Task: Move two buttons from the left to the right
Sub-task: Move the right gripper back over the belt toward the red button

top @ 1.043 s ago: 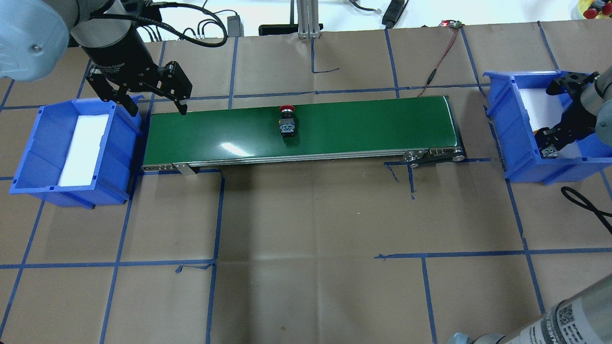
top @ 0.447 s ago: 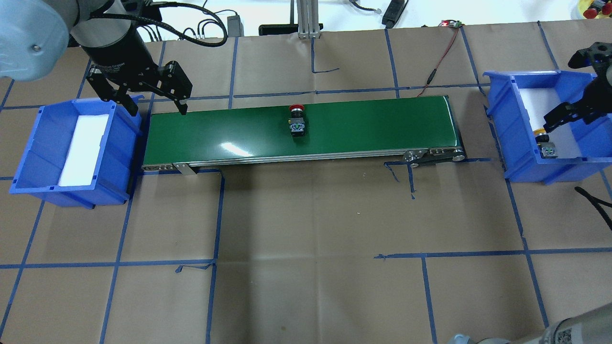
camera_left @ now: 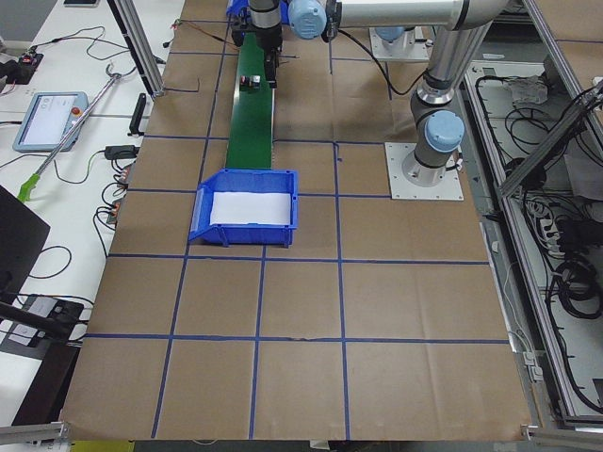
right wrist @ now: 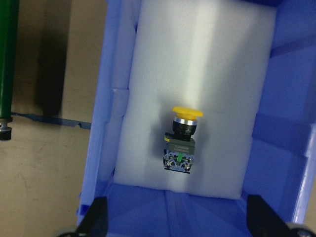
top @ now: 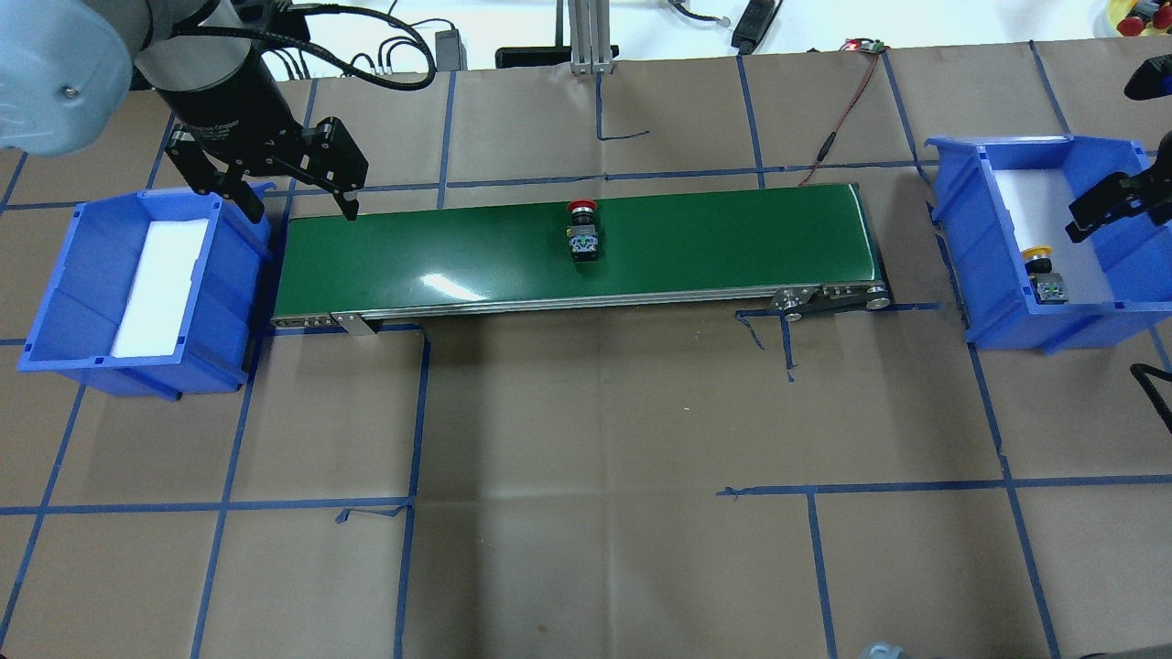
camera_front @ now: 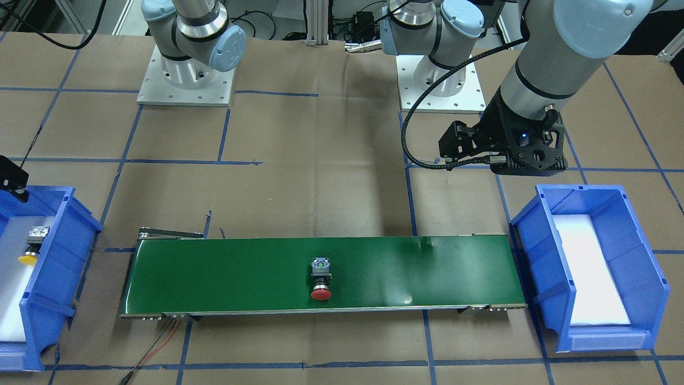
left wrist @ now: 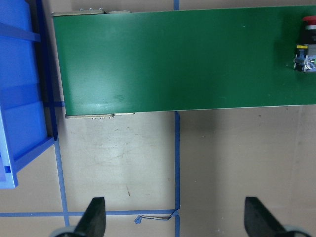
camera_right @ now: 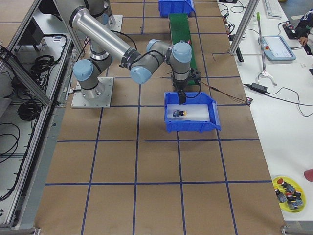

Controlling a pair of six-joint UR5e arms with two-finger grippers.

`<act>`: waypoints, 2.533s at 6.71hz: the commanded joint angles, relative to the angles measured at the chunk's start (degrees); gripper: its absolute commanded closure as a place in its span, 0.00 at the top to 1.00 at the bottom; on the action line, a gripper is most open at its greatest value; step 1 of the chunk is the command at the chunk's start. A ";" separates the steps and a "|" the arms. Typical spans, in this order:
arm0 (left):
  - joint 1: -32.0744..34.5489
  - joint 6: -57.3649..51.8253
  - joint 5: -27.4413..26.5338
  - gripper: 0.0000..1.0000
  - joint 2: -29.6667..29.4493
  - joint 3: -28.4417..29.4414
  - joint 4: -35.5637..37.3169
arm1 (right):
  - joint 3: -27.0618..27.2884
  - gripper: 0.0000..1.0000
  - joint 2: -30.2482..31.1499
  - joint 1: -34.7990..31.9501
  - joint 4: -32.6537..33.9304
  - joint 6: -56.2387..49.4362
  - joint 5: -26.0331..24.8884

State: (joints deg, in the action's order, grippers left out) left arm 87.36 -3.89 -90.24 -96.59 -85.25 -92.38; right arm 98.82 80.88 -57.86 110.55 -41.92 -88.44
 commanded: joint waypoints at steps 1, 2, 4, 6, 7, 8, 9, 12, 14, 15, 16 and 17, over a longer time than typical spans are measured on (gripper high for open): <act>0.00 -0.06 0.07 1.00 -0.01 -0.09 0.00 | -4.31 1.00 0.50 -2.41 -3.93 0.09 -0.68; 0.00 -0.06 0.07 1.00 -0.01 -0.09 0.00 | -6.69 1.00 0.42 -5.74 -4.11 2.78 -1.38; 0.00 -0.06 0.07 1.00 -0.01 -0.09 0.00 | -8.20 1.00 0.59 -11.19 -4.90 19.77 -2.18; 0.00 -0.15 0.07 1.00 -0.01 -0.18 0.00 | -8.29 1.00 0.59 -20.57 -4.65 32.27 -1.74; 0.00 -0.15 0.07 1.00 0.08 -0.09 0.00 | -8.38 1.00 0.59 -27.59 -4.12 41.74 -2.00; 0.00 -0.15 0.07 1.00 0.08 -0.09 0.00 | -8.29 1.00 0.24 -33.14 -2.81 48.45 -2.26; 0.00 -0.15 0.07 1.00 0.08 -0.18 0.00 | -8.29 1.00 -0.28 -34.59 -1.58 49.04 -2.09; 0.00 -0.15 0.07 1.00 0.08 -0.09 0.00 | -8.03 1.00 -0.55 -34.60 -1.48 48.52 -1.92; 0.00 -0.15 0.07 1.00 0.08 -0.09 0.00 | -7.94 1.00 -0.90 -34.60 -0.96 48.51 -1.65; 0.00 -0.15 0.07 1.00 0.08 -0.09 0.00 | -8.12 1.00 -2.12 -34.60 0.18 48.51 -1.48; 0.00 -0.15 0.07 1.00 0.08 -0.09 0.00 | -8.20 1.00 -3.09 -34.60 0.28 48.51 -1.48; 0.00 -0.15 0.07 1.00 0.08 -0.09 0.00 | -8.21 1.00 -3.97 -34.60 0.37 48.95 -1.48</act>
State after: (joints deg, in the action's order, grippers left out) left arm 87.36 -4.04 -90.18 -96.50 -85.34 -92.37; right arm 90.66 77.97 -92.46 110.70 6.70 -89.94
